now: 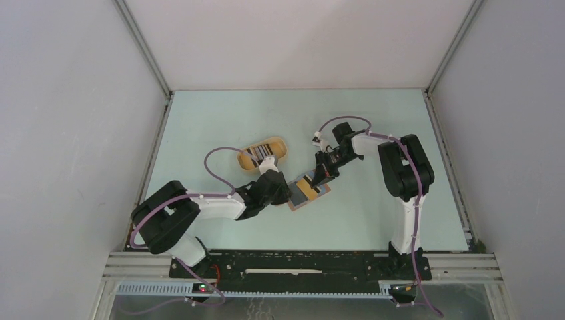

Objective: Put the credit cards into the card holder
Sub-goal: Insert the credit card into the card holder.

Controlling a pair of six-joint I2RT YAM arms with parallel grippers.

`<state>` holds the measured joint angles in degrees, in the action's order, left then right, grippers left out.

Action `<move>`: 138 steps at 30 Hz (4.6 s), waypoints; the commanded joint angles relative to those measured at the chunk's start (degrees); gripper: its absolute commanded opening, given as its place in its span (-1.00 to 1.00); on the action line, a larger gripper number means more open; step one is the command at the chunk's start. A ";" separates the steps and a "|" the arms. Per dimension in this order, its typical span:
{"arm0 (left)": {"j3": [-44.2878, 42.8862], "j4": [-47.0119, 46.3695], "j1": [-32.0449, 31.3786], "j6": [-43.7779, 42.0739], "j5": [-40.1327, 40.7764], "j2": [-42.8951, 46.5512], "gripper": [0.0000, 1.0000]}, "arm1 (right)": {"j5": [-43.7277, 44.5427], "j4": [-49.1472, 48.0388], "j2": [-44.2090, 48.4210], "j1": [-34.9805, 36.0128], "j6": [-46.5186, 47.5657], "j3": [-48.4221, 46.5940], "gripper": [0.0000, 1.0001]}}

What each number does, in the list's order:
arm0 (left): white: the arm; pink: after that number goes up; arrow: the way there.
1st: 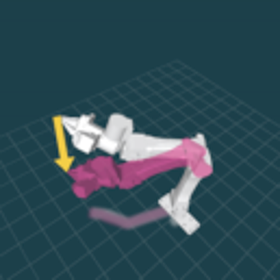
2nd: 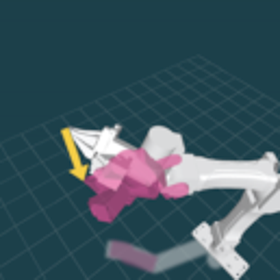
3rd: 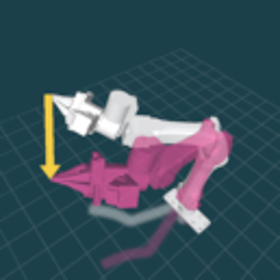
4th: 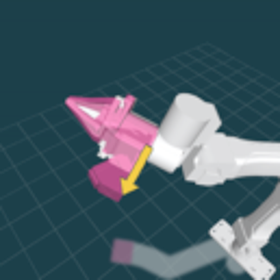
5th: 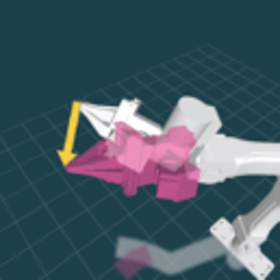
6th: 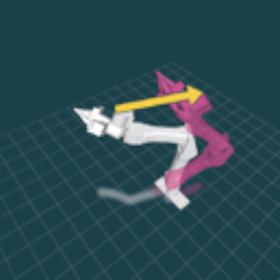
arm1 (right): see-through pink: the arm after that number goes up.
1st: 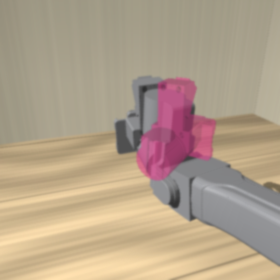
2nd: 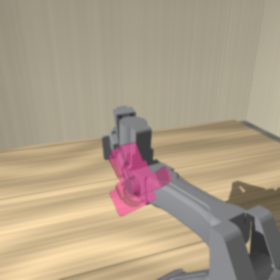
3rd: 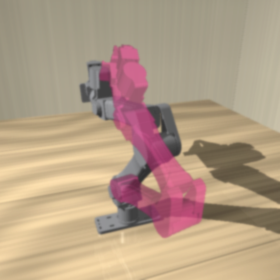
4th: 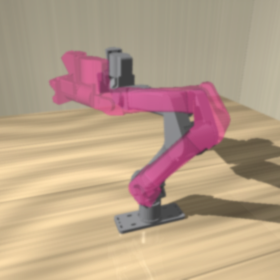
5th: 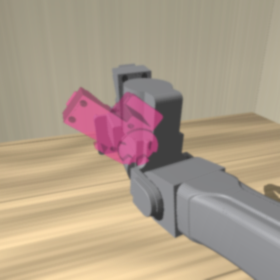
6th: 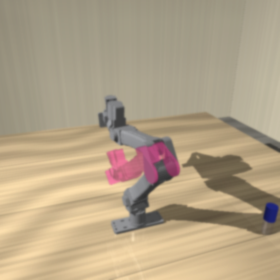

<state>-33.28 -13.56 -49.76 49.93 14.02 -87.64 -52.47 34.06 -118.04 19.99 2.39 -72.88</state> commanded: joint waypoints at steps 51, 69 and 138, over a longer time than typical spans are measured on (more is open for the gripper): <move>-2.51 0.04 -0.61 -2.03 0.81 -0.61 -0.31 | 6.75 3.70 -2.73 4.01 6.94 -7.00 -1.00; -2.48 -0.02 -0.69 -2.03 0.68 -0.56 -0.31 | 9.84 4.85 -4.50 5.14 5.51 -7.71 -1.00; -1.41 2.22 -0.74 -0.56 2.48 1.36 -0.25 | 16.65 1.49 4.66 9.04 8.43 -4.60 -0.19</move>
<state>-32.60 -12.08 -50.13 49.50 15.31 -85.62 -39.38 35.46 -116.51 28.32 8.05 -77.30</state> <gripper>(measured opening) 0.375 0.393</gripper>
